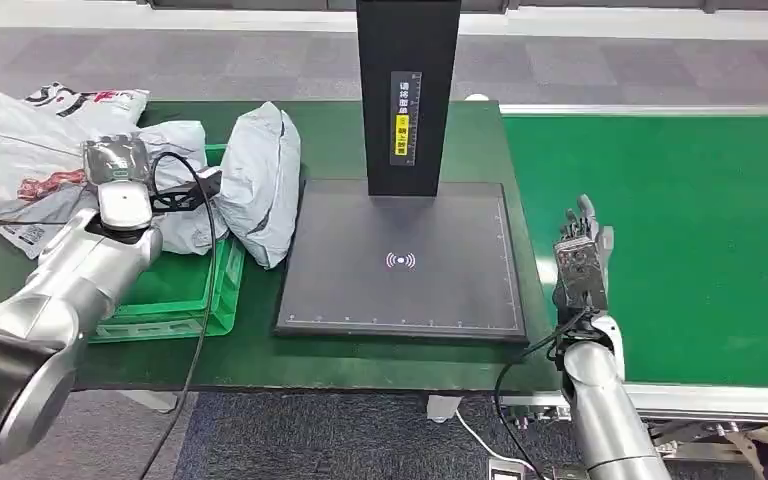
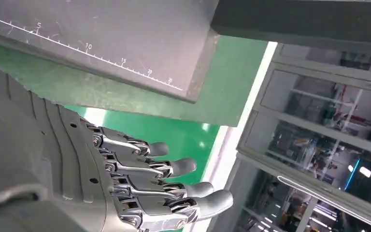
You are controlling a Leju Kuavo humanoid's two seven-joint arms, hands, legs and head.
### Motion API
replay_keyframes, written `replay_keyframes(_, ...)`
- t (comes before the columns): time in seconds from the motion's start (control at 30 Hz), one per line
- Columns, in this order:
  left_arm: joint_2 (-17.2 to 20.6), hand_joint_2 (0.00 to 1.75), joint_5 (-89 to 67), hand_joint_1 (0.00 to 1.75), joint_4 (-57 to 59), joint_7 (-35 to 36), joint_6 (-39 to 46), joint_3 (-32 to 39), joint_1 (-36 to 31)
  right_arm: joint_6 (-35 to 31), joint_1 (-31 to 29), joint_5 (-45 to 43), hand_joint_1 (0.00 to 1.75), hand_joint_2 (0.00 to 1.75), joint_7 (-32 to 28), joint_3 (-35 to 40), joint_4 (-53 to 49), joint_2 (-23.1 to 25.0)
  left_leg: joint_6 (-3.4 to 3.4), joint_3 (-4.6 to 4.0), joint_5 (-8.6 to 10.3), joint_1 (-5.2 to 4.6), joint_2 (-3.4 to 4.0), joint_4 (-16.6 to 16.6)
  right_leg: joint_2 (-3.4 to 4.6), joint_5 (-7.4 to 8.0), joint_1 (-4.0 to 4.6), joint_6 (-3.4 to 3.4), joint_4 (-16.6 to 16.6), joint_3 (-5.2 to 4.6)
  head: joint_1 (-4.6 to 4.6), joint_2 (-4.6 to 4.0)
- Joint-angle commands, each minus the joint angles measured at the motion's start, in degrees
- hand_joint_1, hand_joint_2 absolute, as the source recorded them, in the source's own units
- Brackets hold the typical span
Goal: Moved the parcel from conveyor to table for the left to box.
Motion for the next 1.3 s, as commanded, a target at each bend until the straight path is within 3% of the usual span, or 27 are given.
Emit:
replay_keyframes(0.03, -0.40, 1.75, -0.01, 1.75, 2.84, 0.01, -0.61, 3.77, -1.69, 0.44, -2.53, -0.17, 0.00, 0.00, 0.10, -1.15, 2.84, -0.70, 0.01, 0.06, -0.03, 0.02, 0.01, -0.01, 0.09, -0.01, 0.01, 0.00, -0.03, 0.06, 0.00, -0.02)
replay_keyframes(0.17, -0.23, 1.75, 0.73, 1.75, 3.05, 0.73, -3.12, 5.20, -1.44, 0.78, -3.68, -0.55, 0.00, 0.00, 0.15, -0.87, 4.12, -0.66, 0.01, 0.03, -0.02, 0.02, -0.01, 0.00, 0.05, -0.01, 0.02, 0.00, -0.02, 0.04, 0.00, 0.00)
replay_keyframes(0.2, 0.08, 1.75, 0.80, 1.26, 2.87, 0.99, -3.11, 5.69, -1.15, 0.99, -4.08, -0.74, 0.00, 0.00, 0.16, -0.75, 4.42, -0.53, 0.01, 0.09, -0.04, 0.02, 0.00, -0.02, 0.10, -0.01, 0.01, 0.00, -0.05, 0.09, 0.00, 0.00)
replay_keyframes(0.23, 0.39, 1.75, 0.62, 0.44, 2.80, 1.11, -2.84, 5.67, -0.91, 1.00, -4.14, -0.84, 0.00, 0.00, 0.17, -0.75, 4.39, -0.41, 0.01, 0.09, -0.04, 0.04, 0.04, -0.02, 0.14, 0.01, 0.03, 0.00, -0.07, 0.09, 0.00, 0.00)
replay_keyframes(0.27, 0.45, 1.75, 0.97, 0.00, 2.82, 0.67, -2.78, 6.44, -0.62, 0.89, -3.86, -0.90, 0.00, 0.00, 0.28, -0.79, 3.95, -0.41, 0.01, 0.15, -0.04, 0.03, 0.10, -0.06, 0.21, 0.02, 0.02, -0.01, -0.10, 0.12, 0.00, -0.02)
replay_keyframes(0.4, 0.19, 1.75, 0.01, 0.00, 2.80, 1.46, -2.46, 6.54, -0.46, 1.57, -4.64, -1.24, 0.00, 0.00, 0.73, -0.68, 4.99, -0.90, 0.01, 0.15, -0.04, 0.04, 0.02, -0.07, 0.15, 0.00, 0.04, -0.01, -0.11, 0.15, 0.00, 0.00)
replay_keyframes(0.63, -1.17, 1.75, 2.44, 0.00, 2.16, -2.27, 3.12, 13.57, -1.27, 1.52, -7.39, -2.17, 0.00, 0.00, 0.99, -0.42, 8.18, -1.37, 0.02, 0.09, -0.04, 0.05, 0.00, -0.01, 0.11, 0.00, 0.05, 0.01, -0.07, 0.11, 0.00, 0.00)
replay_keyframes(1.3, -1.49, 1.75, 2.20, 0.00, 2.15, -2.37, 2.97, 13.43, -1.75, 1.69, -8.09, -2.31, 0.00, 0.00, 0.98, -0.51, 8.92, -1.72, 0.01, 0.02, -0.02, 0.04, -0.07, 0.04, 0.03, -0.02, 0.04, 0.00, -0.02, 0.03, 0.00, -0.02)
